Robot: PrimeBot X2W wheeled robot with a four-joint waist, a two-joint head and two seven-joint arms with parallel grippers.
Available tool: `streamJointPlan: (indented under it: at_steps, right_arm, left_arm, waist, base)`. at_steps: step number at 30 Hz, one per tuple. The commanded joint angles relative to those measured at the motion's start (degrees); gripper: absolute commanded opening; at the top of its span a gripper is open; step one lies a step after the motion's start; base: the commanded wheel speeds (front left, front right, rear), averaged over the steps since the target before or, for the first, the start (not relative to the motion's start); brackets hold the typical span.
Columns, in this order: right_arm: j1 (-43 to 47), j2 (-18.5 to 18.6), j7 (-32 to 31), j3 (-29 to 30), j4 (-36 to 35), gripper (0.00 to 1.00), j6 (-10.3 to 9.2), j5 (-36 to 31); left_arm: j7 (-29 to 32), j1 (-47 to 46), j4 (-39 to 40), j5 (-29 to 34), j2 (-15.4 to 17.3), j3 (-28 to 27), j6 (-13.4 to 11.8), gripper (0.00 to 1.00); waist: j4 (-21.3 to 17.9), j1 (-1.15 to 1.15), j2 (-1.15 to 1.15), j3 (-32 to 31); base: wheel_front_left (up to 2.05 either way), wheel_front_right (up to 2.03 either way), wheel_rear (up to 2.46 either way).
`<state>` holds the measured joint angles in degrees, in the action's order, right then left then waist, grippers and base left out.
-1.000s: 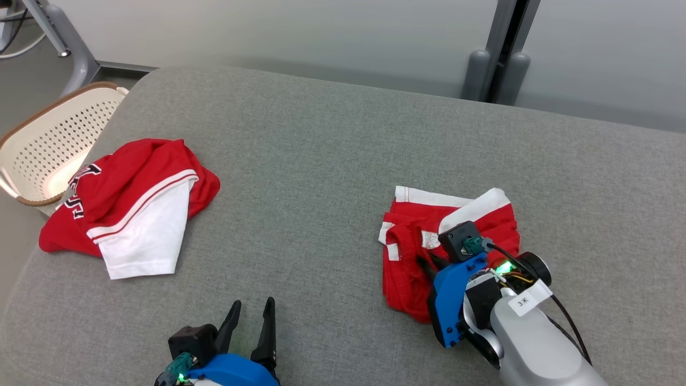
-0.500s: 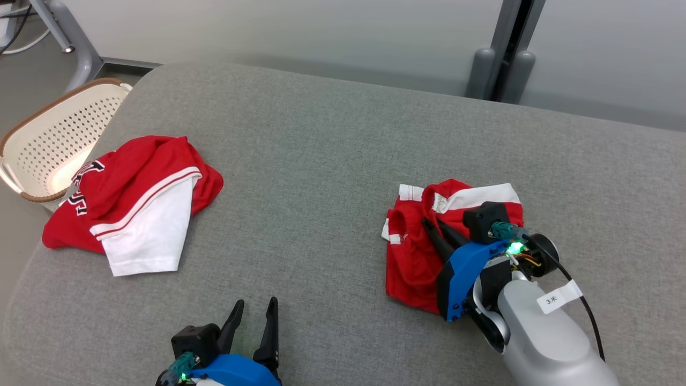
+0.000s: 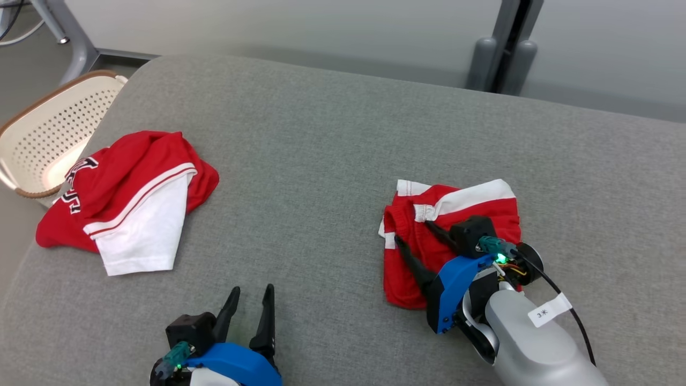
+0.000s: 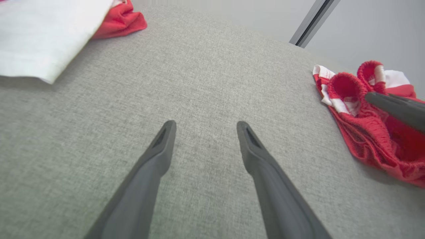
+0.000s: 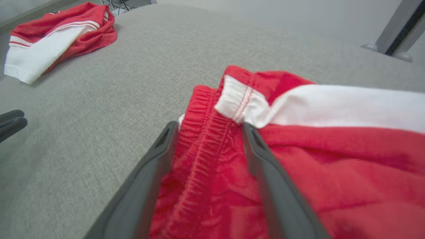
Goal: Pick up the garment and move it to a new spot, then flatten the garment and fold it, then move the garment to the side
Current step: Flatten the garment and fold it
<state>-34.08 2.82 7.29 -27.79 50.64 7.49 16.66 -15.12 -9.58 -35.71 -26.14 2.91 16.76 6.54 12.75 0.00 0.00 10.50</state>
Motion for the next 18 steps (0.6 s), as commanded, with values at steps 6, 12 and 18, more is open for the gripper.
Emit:
streamJointPlan:
  at_steps: [6, 12, 18]
  right_arm:
    - [-0.3, 0.2, 5.3, 1.2, -0.7, 1.00, 0.00, 1.8]
    - [2.2, 0.2, 7.7, 7.0, -2.5, 1.00, 0.00, 0.5]
    - [9.0, 0.1, 7.9, 19.1, -10.8, 1.00, 0.00, -6.2]
  left_arm:
    - [0.0, -0.9, 2.3, 1.2, 0.0, -2.7, -0.1, 1.00]
    - [0.0, -1.4, 4.9, 3.8, 0.0, -5.5, -0.6, 1.00]
    - [0.0, 0.3, 7.0, 8.1, 0.0, -8.3, -0.8, 1.00]
  waist:
    - [-3.2, 0.00, 0.00, -2.2]
    - [-6.4, 0.00, 0.00, -3.6]
    - [-9.3, 0.00, 0.00, -4.6]
  base:
    - [0.00, 0.00, 0.00]
    - [0.00, 0.00, 0.00]
    - [0.00, 0.00, 0.00]
